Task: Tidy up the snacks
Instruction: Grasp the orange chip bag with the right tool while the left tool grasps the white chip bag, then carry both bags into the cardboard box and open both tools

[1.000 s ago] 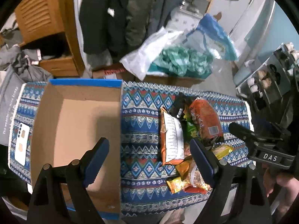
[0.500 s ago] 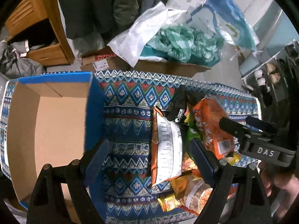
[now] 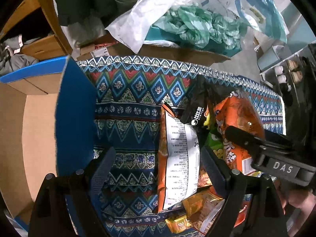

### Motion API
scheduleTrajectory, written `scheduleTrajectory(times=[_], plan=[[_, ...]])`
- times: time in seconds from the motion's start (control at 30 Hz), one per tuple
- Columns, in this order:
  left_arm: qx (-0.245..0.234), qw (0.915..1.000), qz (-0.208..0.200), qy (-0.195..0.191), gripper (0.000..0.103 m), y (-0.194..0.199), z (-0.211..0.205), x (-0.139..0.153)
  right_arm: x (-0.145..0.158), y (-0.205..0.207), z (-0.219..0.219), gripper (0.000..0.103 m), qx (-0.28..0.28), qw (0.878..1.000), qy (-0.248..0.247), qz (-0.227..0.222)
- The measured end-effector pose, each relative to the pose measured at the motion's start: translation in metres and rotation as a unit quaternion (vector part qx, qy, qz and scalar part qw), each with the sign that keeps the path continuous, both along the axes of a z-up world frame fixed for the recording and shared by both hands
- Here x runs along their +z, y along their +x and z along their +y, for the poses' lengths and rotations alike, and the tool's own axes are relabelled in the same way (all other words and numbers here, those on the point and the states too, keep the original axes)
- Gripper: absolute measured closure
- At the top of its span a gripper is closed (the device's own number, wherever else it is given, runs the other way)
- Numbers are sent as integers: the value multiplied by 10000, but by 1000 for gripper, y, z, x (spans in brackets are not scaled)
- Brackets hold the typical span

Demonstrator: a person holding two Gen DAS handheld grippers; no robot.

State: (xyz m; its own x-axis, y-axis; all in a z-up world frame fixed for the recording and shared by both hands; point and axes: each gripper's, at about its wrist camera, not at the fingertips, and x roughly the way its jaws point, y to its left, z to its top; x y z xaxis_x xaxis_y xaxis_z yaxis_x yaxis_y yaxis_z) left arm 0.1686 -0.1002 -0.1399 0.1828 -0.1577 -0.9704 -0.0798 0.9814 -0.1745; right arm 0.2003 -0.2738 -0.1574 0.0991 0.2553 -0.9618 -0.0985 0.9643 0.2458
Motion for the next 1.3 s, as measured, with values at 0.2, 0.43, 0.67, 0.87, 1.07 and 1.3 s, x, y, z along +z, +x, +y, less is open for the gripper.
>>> scheduleTrajectory(times=[0.2, 0.43, 0.67, 0.87, 1.07, 1.3], plan=[[-32, 9999, 96, -64, 14, -1, -7, -10, 6, -3, -6, 45, -77, 9998, 145, -111], [-137, 9997, 139, -110, 14, 0, -25, -17, 16, -15, -27, 55, -309, 9988, 301, -251], [-121, 9994, 291, -140, 14, 2, -42, -33, 19, -26, -41, 56, -452, 9977, 401, -297], [-207, 9990, 394, 32, 14, 4, -55, -48, 21, -29, -45, 57, -472, 9973, 437, -344], [-268, 9985, 451, 178, 50, 2, -53, -58, 22, -30, -44, 58, -437, 9973, 441, -380], [-294, 9993, 225, 50, 65, -7, -43, -47, 25, -33, -43, 58, -409, 9972, 442, -443]])
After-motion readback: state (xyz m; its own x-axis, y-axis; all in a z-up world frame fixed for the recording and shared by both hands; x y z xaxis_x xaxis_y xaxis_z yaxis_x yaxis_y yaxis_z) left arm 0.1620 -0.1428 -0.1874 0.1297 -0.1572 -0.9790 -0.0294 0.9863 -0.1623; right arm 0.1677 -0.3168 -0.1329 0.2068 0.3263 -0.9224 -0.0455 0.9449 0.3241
